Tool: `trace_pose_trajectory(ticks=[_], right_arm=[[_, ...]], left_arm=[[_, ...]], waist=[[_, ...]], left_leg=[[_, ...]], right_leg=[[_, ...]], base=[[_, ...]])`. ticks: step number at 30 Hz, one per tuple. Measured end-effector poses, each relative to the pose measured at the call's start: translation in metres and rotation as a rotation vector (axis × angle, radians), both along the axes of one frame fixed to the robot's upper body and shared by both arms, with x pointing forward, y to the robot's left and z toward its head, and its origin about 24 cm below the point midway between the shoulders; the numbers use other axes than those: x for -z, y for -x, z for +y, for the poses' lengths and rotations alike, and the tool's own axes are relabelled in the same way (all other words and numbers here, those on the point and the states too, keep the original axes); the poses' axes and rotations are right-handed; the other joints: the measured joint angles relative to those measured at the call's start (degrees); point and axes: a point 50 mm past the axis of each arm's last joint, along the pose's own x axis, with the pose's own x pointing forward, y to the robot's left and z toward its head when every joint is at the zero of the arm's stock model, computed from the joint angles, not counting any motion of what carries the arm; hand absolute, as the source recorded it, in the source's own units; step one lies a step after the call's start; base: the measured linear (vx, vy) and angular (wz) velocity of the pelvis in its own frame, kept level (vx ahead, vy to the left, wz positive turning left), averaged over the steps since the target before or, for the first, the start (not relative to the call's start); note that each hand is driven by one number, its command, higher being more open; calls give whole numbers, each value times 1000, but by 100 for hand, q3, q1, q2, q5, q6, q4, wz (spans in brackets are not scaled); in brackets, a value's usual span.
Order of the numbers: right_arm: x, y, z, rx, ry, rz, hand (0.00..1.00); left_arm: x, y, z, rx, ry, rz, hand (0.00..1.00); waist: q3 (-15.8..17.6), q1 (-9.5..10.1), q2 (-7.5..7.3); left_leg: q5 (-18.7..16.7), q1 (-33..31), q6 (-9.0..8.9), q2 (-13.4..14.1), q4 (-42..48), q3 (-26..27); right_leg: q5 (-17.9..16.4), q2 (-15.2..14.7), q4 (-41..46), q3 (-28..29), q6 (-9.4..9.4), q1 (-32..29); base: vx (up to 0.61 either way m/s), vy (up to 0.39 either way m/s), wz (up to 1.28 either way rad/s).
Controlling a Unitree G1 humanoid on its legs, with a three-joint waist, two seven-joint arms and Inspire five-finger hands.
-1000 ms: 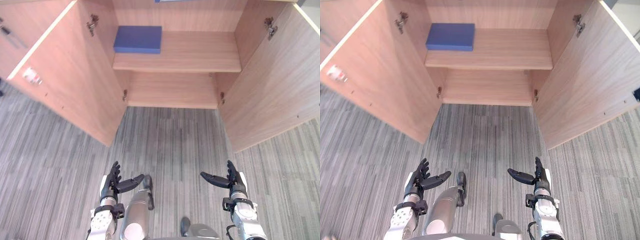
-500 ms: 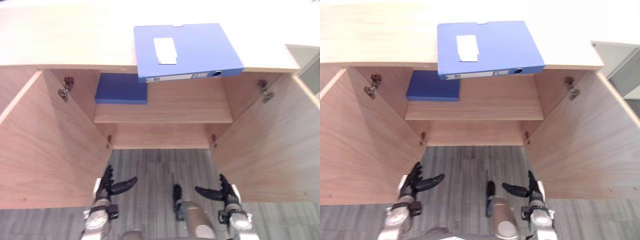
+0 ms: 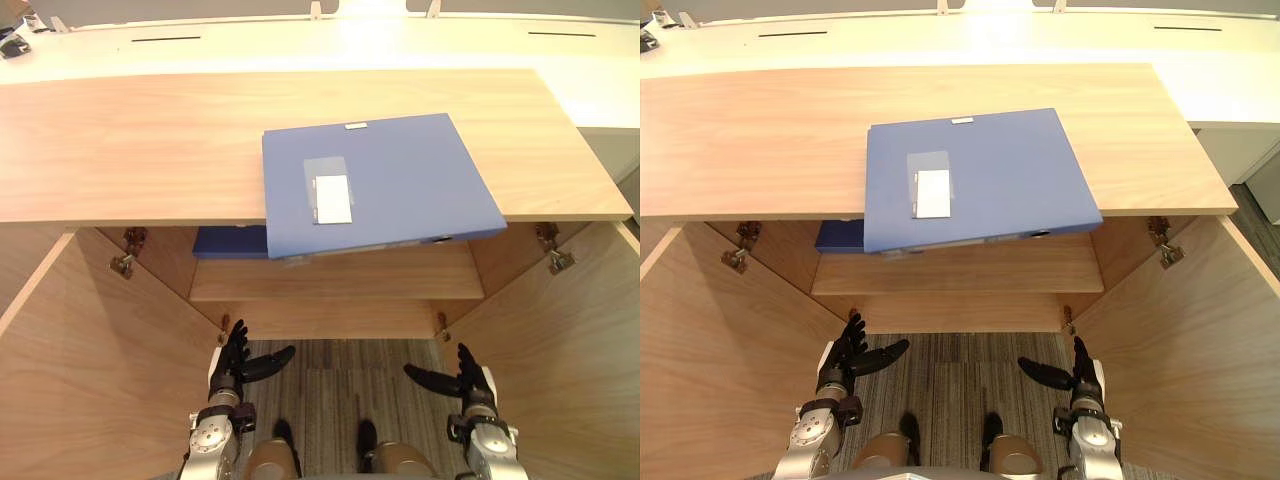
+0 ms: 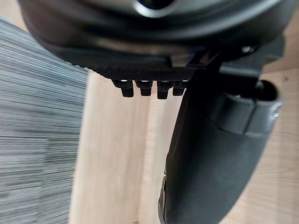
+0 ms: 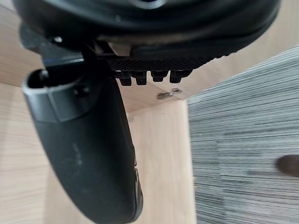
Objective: Walk over to the cabinet, pick up the folder, carry it to the office cabinet, place the folder inside the office cabinet, then close the office cabinet door
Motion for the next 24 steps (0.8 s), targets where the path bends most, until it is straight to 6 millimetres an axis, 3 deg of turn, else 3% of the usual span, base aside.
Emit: trace_pose_trajectory(ticks=[4, 8, 14, 19, 24], right_arm=[[5, 10, 2, 3, -11, 29, 100], [3, 7, 2, -8, -6, 12, 100], [3, 10, -2, -41, 39, 25, 100], [8, 14, -1, -69, 63, 64, 100], [8, 11, 5, -114, 70, 66, 100]], left_arm=[[-32, -2, 11, 28, -140, -128, 100], [-61, -4, 15, 33, -291, -250, 100], [-97, 12, 11, 28, -491, -403, 100], [-112, 21, 3, 22, -517, -461, 100], [-157, 22, -13, 39, -525, -702, 100]], waist=[[-5, 4, -1], [-13, 32, 0], [-240, 57, 27], [-378, 100, 30], [-464, 72, 39]], left_leg=[[0, 296, 2, -76, -210, 80], [2, 381, 6, -89, -282, 76], [49, 515, 80, -143, -367, -9], [89, 569, 91, -154, -415, -116], [100, 691, 103, -163, -412, -111]], right_leg=[[20, -53, -101, 92, 43, 201], [20, -50, -125, 104, 43, 259], [10, -64, -180, 76, 67, 406], [11, -66, -194, -8, 77, 503], [27, -67, -207, -6, 94, 626]], base=[[64, 52, -10], [-4, 2, -2], [-42, -3, 5], [-61, -15, 11], [-7, -1, 0]])
